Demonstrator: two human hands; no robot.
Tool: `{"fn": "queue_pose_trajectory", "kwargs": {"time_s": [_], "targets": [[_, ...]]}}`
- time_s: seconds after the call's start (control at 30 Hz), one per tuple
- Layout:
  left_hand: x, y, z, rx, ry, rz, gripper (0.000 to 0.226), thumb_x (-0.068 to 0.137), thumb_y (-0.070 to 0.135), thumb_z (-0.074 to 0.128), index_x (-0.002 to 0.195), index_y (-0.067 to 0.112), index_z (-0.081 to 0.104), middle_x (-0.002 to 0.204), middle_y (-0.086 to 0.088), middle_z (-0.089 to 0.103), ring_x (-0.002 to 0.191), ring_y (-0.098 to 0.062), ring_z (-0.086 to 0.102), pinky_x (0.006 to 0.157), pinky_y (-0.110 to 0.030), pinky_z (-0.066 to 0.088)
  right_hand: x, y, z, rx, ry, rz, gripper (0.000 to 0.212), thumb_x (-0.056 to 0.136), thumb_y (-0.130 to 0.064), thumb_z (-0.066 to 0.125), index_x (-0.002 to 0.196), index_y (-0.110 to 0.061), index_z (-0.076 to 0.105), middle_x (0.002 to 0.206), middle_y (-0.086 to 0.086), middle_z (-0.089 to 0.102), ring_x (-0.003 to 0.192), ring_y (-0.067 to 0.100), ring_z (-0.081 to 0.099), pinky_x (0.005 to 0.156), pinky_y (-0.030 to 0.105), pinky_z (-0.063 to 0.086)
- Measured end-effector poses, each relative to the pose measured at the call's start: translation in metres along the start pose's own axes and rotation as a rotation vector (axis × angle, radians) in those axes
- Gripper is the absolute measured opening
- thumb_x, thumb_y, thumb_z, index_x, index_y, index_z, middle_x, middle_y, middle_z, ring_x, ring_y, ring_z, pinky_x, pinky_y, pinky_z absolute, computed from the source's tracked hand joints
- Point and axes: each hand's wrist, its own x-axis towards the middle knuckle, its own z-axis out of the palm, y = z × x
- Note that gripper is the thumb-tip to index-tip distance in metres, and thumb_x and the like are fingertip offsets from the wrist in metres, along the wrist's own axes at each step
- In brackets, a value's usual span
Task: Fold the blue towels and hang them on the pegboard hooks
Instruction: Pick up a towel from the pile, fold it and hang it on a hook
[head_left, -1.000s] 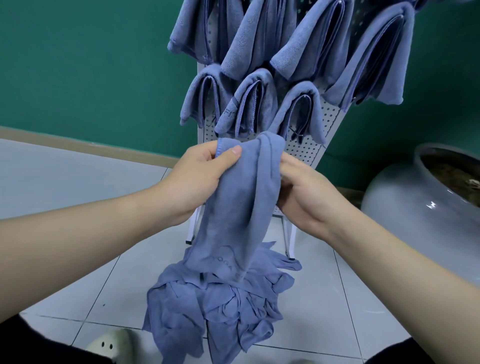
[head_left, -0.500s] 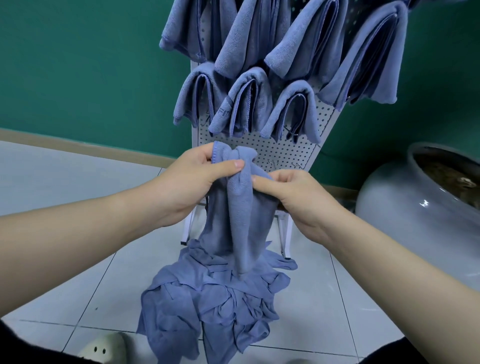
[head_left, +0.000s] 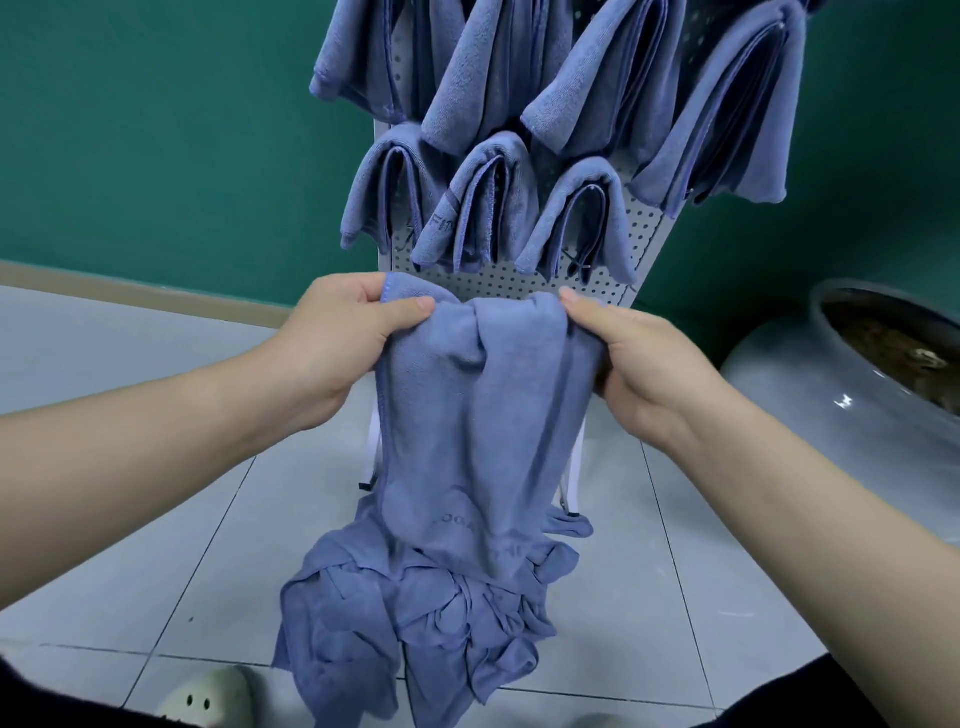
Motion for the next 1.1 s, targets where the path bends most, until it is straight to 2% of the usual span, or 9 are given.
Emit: {"fn": "queue_pose_trajectory", "kwargs": {"time_s": [0.13, 0.2, 0.3, 0.37, 0.53, 0.67, 0.87, 0.97, 1.1], "targets": [[0.009, 0.002, -0.014, -0.034, 0.175, -0.010, 0.016, 0.099, 0.008, 0.064, 0.106, 0.009, 0.078, 0.101, -0.006, 0.080, 0.089, -0.016, 0.075, 0.085, -0.031, 0.060, 0.018, -0.007, -0.023, 0.114, 0.087, 0.075, 0.029, 0.088, -0.028, 0.080, 0.109, -0.009, 0.077, 0.103, 0.007, 0.080, 0.092, 0.020, 0.077, 0.080, 0.033, 0.062], [0.015, 0.001, -0.022, -0.034, 0.233, -0.010, 0.015, 0.099, 0.010, 0.064, 0.104, 0.010, 0.079, 0.100, -0.005, 0.080, 0.091, -0.017, 0.075, 0.087, -0.033, 0.060, 0.023, -0.011, -0.034, 0.141, 0.112, 0.082, 0.038, 0.087, -0.030, 0.081, 0.118, -0.009, 0.076, 0.108, 0.006, 0.079, 0.100, 0.020, 0.076, 0.086, 0.034, 0.061], [0.021, 0.002, -0.031, -0.021, 0.278, 0.006, 0.010, 0.098, 0.013, 0.066, 0.097, 0.013, 0.077, 0.096, -0.003, 0.080, 0.089, -0.017, 0.075, 0.091, -0.037, 0.060, 0.027, -0.017, -0.044, 0.144, 0.133, 0.067, 0.033, 0.087, -0.033, 0.081, 0.115, -0.015, 0.078, 0.111, 0.002, 0.079, 0.106, 0.019, 0.075, 0.097, 0.038, 0.058], [0.022, 0.004, -0.033, -0.006, 0.279, 0.027, 0.010, 0.098, 0.013, 0.067, 0.095, 0.014, 0.076, 0.095, -0.003, 0.079, 0.087, -0.016, 0.074, 0.093, -0.039, 0.059, 0.028, -0.019, -0.047, 0.126, 0.132, 0.074, 0.030, 0.087, -0.035, 0.080, 0.111, -0.017, 0.078, 0.111, 0.002, 0.079, 0.104, 0.019, 0.075, 0.099, 0.041, 0.057], [0.023, 0.007, -0.033, 0.038, 0.296, 0.039, 0.013, 0.098, 0.021, 0.068, 0.092, 0.015, 0.077, 0.099, -0.006, 0.078, 0.087, -0.018, 0.070, 0.099, -0.047, 0.058, 0.031, -0.021, -0.052, 0.124, 0.087, 0.112, 0.040, 0.091, -0.032, 0.076, 0.125, -0.012, 0.074, 0.117, 0.004, 0.077, 0.111, 0.022, 0.073, 0.103, 0.042, 0.055], [0.020, 0.008, -0.032, 0.035, 0.245, -0.001, 0.019, 0.100, 0.029, 0.066, 0.092, 0.015, 0.075, 0.096, -0.005, 0.076, 0.081, -0.016, 0.067, 0.091, -0.041, 0.059, 0.029, -0.022, -0.053, 0.076, 0.078, 0.124, 0.016, 0.094, -0.025, 0.072, 0.105, -0.014, 0.075, 0.101, 0.004, 0.078, 0.092, 0.020, 0.073, 0.095, 0.038, 0.057], [0.022, 0.008, -0.036, 0.030, 0.240, -0.004, 0.017, 0.101, 0.027, 0.065, 0.101, 0.015, 0.077, 0.092, 0.002, 0.077, 0.072, -0.007, 0.069, 0.068, -0.022, 0.060, 0.033, -0.021, -0.054, 0.148, 0.149, 0.186, 0.037, 0.091, -0.027, 0.076, 0.125, -0.012, 0.073, 0.119, 0.005, 0.076, 0.106, 0.022, 0.074, 0.090, 0.036, 0.059], [0.025, 0.007, -0.038, 0.006, 0.234, -0.018, 0.019, 0.101, 0.024, 0.064, 0.107, 0.012, 0.077, 0.098, 0.000, 0.078, 0.076, -0.008, 0.071, 0.068, -0.021, 0.059, 0.033, -0.020, -0.055, 0.247, 0.162, 0.237, 0.026, 0.091, -0.027, 0.076, 0.113, -0.013, 0.075, 0.108, 0.004, 0.079, 0.090, 0.019, 0.078, 0.073, 0.033, 0.063], [0.027, 0.007, -0.040, -0.023, 0.223, -0.025, 0.018, 0.102, 0.024, 0.062, 0.105, 0.014, 0.077, 0.104, -0.003, 0.079, 0.085, -0.013, 0.072, 0.079, -0.029, 0.058, 0.033, -0.017, -0.055, 0.223, 0.131, 0.235, 0.011, 0.095, -0.023, 0.071, 0.099, -0.012, 0.071, 0.075, 0.000, 0.074, 0.077, 0.016, 0.071, 0.080, 0.033, 0.057]]}}
